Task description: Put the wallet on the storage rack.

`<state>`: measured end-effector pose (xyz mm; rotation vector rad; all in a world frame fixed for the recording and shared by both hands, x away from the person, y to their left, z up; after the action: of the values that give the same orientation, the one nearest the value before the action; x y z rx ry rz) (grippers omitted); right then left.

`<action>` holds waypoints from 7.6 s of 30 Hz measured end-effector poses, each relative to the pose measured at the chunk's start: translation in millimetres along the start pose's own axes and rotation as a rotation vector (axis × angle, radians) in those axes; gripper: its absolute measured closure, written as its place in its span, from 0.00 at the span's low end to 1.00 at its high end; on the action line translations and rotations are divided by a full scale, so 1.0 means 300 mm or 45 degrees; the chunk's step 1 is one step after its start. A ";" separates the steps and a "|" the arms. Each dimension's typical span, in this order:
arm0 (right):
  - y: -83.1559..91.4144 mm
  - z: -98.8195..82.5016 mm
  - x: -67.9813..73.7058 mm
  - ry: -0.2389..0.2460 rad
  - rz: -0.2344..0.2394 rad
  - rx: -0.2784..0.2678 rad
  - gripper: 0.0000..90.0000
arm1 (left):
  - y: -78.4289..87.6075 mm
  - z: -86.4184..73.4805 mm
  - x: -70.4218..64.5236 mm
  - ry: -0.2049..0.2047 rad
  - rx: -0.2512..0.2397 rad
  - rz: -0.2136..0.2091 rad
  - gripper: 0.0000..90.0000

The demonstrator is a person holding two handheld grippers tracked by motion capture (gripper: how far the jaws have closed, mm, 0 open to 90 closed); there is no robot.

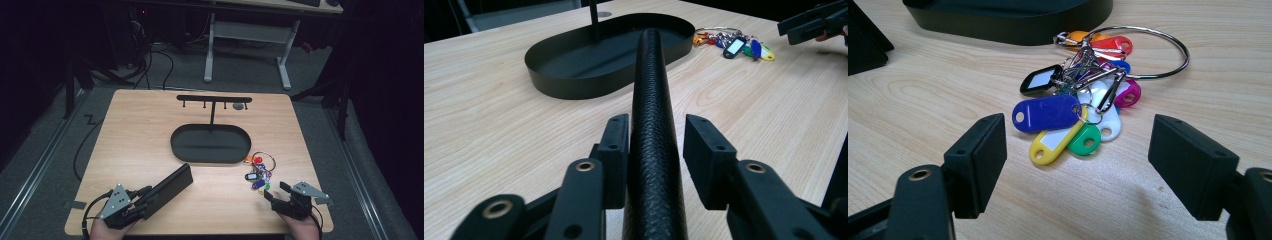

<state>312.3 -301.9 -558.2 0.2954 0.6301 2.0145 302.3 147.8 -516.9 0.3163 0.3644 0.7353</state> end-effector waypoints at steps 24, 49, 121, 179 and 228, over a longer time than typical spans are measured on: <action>0.007 0.005 0.005 -0.002 0.011 -0.014 0.26 | -0.007 0.036 -0.035 -0.087 0.279 0.067 0.79; 0.012 0.015 0.010 -0.002 0.030 -0.033 0.26 | -0.045 0.097 -0.045 -0.174 0.685 0.082 0.80; 0.107 -0.039 -0.029 -0.062 -0.038 -0.065 0.26 | -0.677 0.492 -0.010 -0.721 0.330 0.055 0.86; 0.098 -0.042 -0.012 -0.068 -0.019 -0.049 0.26 | -0.729 0.356 0.075 -0.574 0.566 0.014 0.63; 0.065 -0.019 0.007 -0.024 0.004 -0.039 0.26 | -0.332 0.088 0.068 -0.253 0.346 0.114 0.55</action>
<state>294.2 -309.6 -552.5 0.2972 0.5865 2.0200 386.2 88.4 -537.8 0.6604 0.2625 0.7351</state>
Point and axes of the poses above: each handheld gripper's, and its own axes: y roughly backward along the jaws, z roughly out of its top, x roughly to its left, the point moved 6 cm from there along -y, roughly forward along the jaws, and after that the axes turned 13 degrees about y, right-handed, at the moved point
